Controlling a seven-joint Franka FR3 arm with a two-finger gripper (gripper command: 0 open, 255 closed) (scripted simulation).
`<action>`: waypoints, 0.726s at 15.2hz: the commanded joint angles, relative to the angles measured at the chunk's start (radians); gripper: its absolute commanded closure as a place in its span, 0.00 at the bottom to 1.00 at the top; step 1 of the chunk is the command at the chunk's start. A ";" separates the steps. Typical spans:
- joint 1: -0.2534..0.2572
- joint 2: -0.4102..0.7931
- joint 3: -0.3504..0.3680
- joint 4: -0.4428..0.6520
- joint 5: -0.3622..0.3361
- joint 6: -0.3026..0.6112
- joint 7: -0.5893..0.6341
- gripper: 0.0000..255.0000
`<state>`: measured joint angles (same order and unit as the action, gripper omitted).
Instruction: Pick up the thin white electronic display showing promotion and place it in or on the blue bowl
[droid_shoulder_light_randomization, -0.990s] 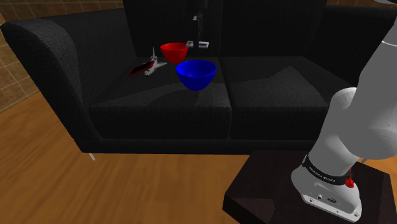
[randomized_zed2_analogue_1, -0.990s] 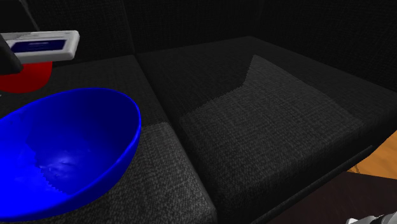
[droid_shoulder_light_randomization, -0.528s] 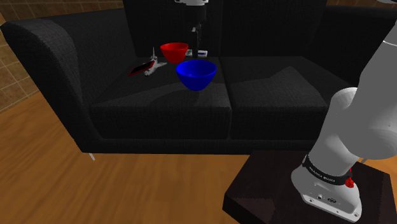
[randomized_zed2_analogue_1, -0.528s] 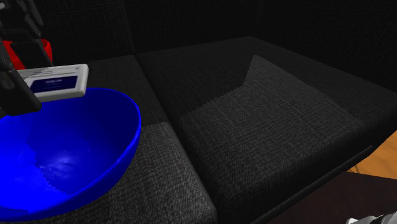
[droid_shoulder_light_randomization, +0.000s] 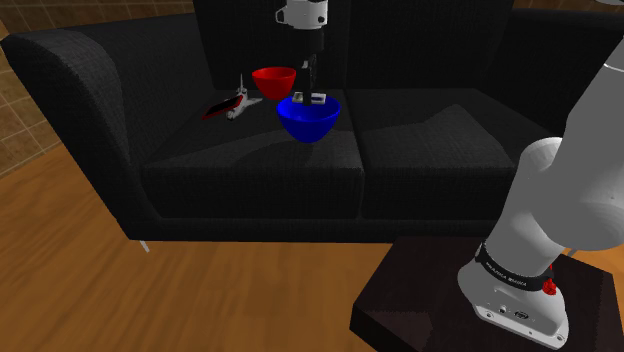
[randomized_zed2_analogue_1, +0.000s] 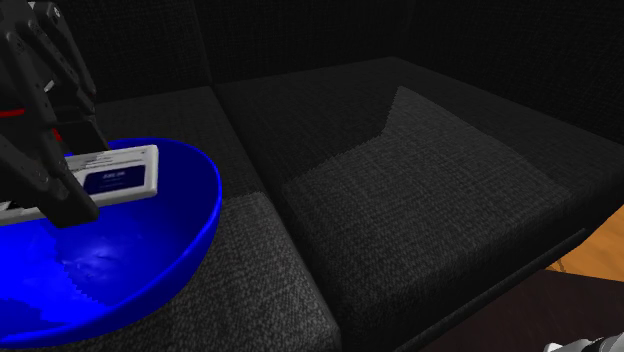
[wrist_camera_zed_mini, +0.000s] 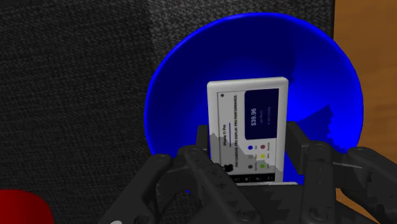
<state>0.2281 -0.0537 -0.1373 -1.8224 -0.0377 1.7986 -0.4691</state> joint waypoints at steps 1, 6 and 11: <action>0.000 0.000 0.000 -0.006 0.000 0.006 0.000 1.00; 0.000 0.000 0.000 -0.006 0.000 0.006 0.000 1.00; 0.000 0.000 0.000 -0.005 0.000 0.006 0.000 0.00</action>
<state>0.2281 -0.0535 -0.1374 -1.8279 -0.0376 1.8048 -0.4689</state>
